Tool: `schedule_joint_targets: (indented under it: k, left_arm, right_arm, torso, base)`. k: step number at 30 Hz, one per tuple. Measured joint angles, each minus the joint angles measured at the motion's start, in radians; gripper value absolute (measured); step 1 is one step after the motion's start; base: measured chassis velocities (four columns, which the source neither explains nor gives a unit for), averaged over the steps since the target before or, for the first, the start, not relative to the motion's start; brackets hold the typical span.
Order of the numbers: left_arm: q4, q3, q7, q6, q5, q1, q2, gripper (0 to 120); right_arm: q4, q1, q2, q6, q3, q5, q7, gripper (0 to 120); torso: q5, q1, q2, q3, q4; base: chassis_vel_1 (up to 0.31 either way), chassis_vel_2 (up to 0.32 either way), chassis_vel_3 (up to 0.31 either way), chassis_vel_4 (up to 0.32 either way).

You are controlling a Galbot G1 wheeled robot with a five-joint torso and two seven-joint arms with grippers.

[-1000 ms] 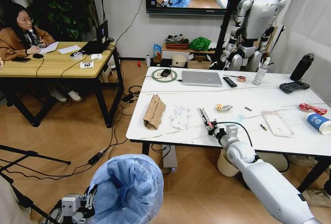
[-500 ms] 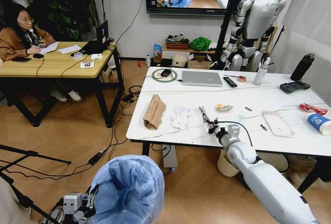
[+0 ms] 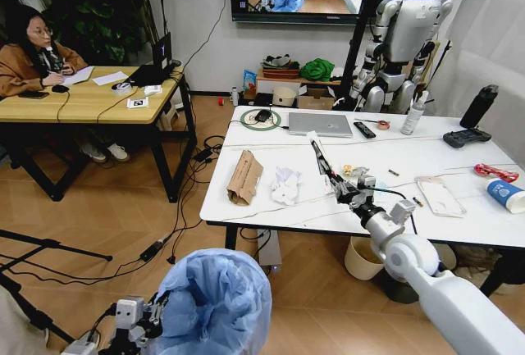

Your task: Pick up the trash bin and place the trash from the table into it.

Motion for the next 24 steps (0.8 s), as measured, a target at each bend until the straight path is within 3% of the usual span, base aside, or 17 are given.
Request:
schedule_joint_targets:
  k: [8, 14, 24]
  left_arm:
    - [0.001, 0.044, 0.004, 0.006, 0.000, -0.031, 0.012, 0]
    - [0.006, 0.065, 0.008, 0.010, 0.006, -0.040, 0.002, 0]
    - [-0.005, 0.048, 0.015, 0.010, 0.007, -0.029, -0.003, 0]
  right_arm:
    - [0.063, -0.035, -0.044, 0.094, -0.044, 0.041, -0.275, 0]
    - [0.101, 0.041, -0.066, 0.114, -0.180, 0.082, -0.474, 0]
    - [0.085, 0.118, -0.070, 0.109, -0.366, 0.090, -0.645, 0]
  torso:
    - [0.0000, 0.000, 0.000, 0.000, 0.0000]
    - [0.0000, 0.000, 0.000, 0.000, 0.0002]
    - [0.0000, 0.000, 0.000, 0.000, 0.0002]
  base:
    - [0.000, 0.000, 0.000, 0.000]
    - [0.000, 0.000, 0.000, 0.000]
    - [0.000, 0.000, 0.000, 0.000]
